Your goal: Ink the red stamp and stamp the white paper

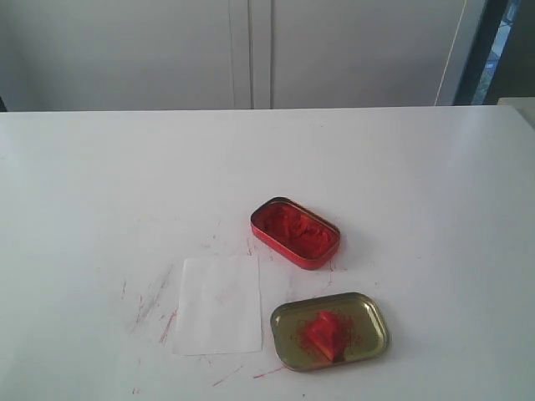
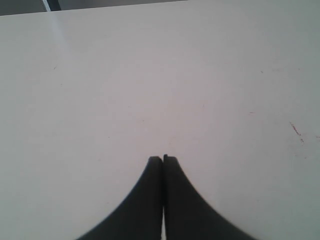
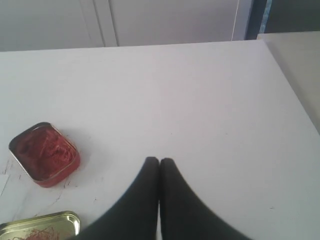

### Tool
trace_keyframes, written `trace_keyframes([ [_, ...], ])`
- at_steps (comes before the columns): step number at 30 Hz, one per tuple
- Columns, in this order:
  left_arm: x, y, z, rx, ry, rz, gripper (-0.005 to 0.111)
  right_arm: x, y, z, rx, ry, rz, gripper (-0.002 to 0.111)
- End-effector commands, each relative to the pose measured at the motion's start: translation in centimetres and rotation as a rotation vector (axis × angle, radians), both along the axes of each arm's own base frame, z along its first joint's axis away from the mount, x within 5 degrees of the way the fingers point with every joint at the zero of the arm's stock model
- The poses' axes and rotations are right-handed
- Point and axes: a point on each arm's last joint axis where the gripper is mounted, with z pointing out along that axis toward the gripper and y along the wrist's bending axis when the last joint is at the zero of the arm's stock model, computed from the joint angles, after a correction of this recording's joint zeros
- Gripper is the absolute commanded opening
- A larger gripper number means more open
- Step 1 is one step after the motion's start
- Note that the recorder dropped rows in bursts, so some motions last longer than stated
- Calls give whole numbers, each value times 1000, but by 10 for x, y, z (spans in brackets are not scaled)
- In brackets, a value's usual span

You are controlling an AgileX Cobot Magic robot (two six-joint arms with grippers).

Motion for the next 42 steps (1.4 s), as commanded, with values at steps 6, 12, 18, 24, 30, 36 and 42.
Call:
trace_keyframes([
  [6, 0, 0, -1, -7, -4, 1, 0, 0, -1, -3, -18, 59, -3, 0],
  [12, 0, 0, -1, -7, -4, 1, 0, 9, 0, -12, -21, 163, -2, 0],
  [18, 0, 0, -1, -7, -4, 1, 0, 29, 2, -27, -13, 343, 2, 0],
  [24, 0, 0, -1, -7, -4, 1, 0, 48, 6, -48, -12, 509, 44, 0],
  [30, 0, 0, -1, -7, -4, 1, 0, 57, 23, -59, 33, 587, 250, 0],
  [36, 0, 0, -1, -7, -4, 3, 0, 56, 35, -62, -10, 604, 365, 0],
  [42, 0, 3, -1, -7, -4, 65, 0, 52, 49, -62, -25, 599, 440, 0],
])
